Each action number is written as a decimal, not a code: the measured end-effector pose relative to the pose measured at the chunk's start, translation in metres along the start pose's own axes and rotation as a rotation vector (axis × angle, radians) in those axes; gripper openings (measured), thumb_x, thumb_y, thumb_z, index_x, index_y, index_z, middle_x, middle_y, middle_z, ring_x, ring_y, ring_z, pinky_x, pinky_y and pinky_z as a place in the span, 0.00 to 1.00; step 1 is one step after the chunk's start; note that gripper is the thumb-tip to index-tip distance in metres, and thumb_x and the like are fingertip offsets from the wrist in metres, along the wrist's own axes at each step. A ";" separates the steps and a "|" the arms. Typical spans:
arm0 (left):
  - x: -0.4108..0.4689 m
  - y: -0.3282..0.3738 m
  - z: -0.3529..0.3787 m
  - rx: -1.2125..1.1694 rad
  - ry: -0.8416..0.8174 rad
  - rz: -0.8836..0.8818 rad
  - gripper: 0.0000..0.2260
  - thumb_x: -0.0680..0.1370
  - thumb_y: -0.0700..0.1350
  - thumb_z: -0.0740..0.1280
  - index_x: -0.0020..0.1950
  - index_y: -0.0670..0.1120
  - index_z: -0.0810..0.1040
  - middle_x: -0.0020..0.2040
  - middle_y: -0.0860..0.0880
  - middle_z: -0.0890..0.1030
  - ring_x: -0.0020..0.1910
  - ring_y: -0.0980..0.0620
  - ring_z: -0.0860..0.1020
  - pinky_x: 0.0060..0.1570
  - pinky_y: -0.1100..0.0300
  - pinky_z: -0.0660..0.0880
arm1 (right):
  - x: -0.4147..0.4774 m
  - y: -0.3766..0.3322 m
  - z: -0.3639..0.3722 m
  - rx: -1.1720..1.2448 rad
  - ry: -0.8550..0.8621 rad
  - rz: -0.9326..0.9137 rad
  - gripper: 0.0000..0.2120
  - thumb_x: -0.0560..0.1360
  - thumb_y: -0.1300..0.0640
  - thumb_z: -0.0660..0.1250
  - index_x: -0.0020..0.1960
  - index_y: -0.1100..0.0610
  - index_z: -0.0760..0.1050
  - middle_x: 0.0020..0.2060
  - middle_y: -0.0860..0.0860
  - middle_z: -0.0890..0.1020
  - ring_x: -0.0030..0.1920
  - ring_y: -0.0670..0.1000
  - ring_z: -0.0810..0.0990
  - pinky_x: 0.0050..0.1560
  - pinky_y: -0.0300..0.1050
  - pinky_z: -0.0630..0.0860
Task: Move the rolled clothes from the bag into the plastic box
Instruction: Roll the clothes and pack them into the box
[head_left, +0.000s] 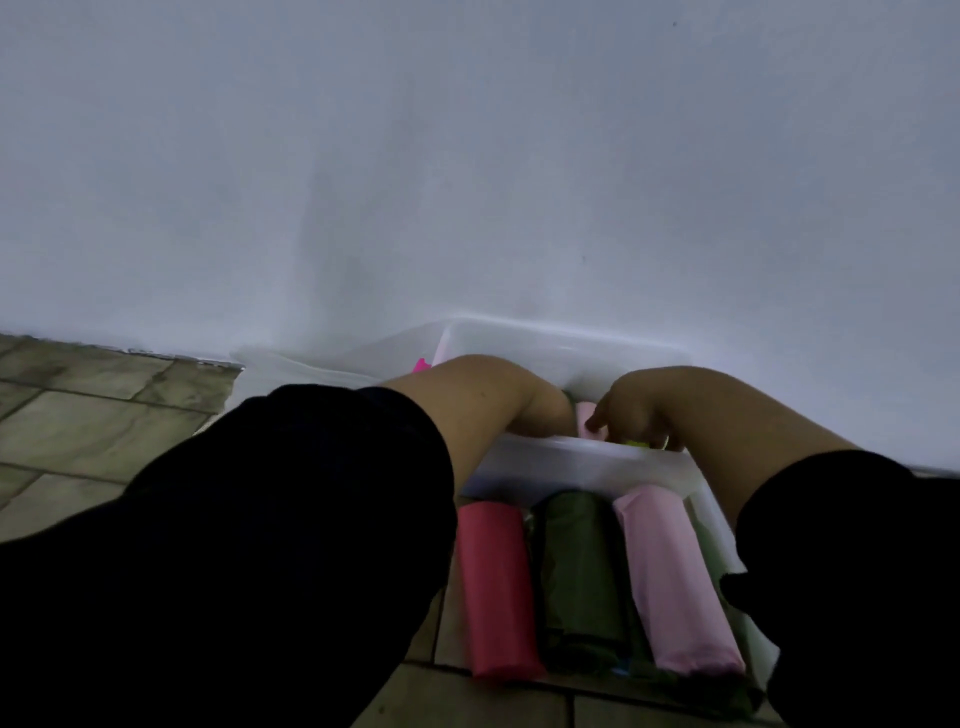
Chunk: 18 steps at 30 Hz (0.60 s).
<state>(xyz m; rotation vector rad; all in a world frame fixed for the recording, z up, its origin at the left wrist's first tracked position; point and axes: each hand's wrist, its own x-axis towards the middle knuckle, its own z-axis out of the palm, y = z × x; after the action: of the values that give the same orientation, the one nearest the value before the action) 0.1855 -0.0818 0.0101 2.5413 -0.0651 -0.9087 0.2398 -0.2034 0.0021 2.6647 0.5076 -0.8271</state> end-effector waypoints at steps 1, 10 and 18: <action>0.002 0.000 0.001 -0.019 -0.009 -0.018 0.14 0.81 0.44 0.60 0.65 0.41 0.72 0.50 0.45 0.72 0.38 0.51 0.69 0.28 0.62 0.64 | 0.001 -0.002 0.001 -0.015 -0.014 -0.008 0.22 0.78 0.56 0.61 0.72 0.53 0.66 0.66 0.56 0.72 0.55 0.54 0.74 0.48 0.43 0.68; 0.014 -0.004 0.006 -0.061 -0.007 -0.036 0.14 0.79 0.46 0.64 0.63 0.42 0.74 0.58 0.42 0.75 0.50 0.48 0.72 0.50 0.58 0.67 | 0.012 0.003 0.008 0.018 -0.014 0.001 0.22 0.78 0.54 0.60 0.71 0.53 0.67 0.66 0.57 0.71 0.63 0.57 0.71 0.57 0.48 0.68; -0.048 -0.012 -0.004 0.176 0.525 0.212 0.21 0.78 0.55 0.63 0.71 0.53 0.69 0.71 0.48 0.70 0.67 0.49 0.69 0.62 0.58 0.65 | -0.039 -0.004 0.019 0.522 0.805 -0.006 0.12 0.74 0.57 0.62 0.55 0.53 0.78 0.54 0.54 0.81 0.54 0.55 0.78 0.51 0.45 0.73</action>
<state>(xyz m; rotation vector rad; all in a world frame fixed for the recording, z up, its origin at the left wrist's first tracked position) 0.1492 -0.0606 0.0367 2.7836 -0.2560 -0.1466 0.1988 -0.2163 0.0098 3.4337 0.5165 0.2085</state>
